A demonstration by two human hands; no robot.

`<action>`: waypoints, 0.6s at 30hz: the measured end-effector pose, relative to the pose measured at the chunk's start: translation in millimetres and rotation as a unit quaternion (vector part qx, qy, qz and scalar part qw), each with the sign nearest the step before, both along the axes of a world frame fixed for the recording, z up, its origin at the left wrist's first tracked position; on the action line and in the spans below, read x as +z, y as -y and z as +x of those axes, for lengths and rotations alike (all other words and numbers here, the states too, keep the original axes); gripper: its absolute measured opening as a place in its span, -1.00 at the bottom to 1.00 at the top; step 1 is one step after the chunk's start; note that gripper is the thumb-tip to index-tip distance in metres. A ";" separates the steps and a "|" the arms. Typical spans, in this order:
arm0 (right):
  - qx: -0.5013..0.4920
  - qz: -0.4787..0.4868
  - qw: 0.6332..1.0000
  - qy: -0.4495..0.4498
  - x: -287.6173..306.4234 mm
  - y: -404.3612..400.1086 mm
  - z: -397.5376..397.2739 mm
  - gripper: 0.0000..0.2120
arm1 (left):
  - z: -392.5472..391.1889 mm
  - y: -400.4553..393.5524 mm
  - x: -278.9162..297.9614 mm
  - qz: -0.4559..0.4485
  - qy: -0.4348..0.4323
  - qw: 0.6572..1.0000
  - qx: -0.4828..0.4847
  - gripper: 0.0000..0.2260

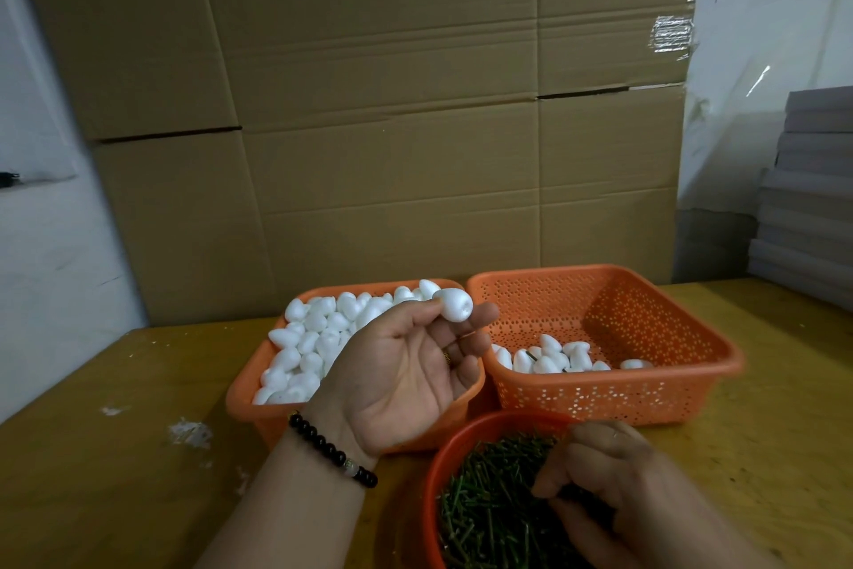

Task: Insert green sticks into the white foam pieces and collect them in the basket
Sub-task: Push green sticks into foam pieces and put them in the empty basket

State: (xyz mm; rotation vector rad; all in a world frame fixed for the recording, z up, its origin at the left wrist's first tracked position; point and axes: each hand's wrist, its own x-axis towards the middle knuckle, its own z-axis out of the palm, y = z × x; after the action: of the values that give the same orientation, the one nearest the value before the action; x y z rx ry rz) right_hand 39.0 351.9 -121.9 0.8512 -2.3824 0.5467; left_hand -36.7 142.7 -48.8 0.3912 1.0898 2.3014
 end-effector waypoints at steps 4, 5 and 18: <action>0.002 -0.010 1.000 -0.004 0.9 0.3 0.6 -0.61 | 0.3 -2.1 -1.1 0.026 0.032 0.999 -0.012 -0.80; 0.004 -0.013 1.000 -0.006 0.9 0.2 0.4 -0.61 | 0.3 -3.0 -1.5 0.037 0.042 0.998 -0.015 -0.79; 0.009 -0.040 0.999 -0.028 -0.3 0.9 -0.1 -0.65 | -1.5 -12.2 -5.9 0.102 0.111 0.988 0.039 -0.69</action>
State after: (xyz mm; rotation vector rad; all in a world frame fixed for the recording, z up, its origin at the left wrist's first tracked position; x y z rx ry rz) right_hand 38.9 351.0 -122.2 0.8430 -2.2890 0.6125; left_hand -38.1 154.9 -54.7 0.1647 0.7778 2.4655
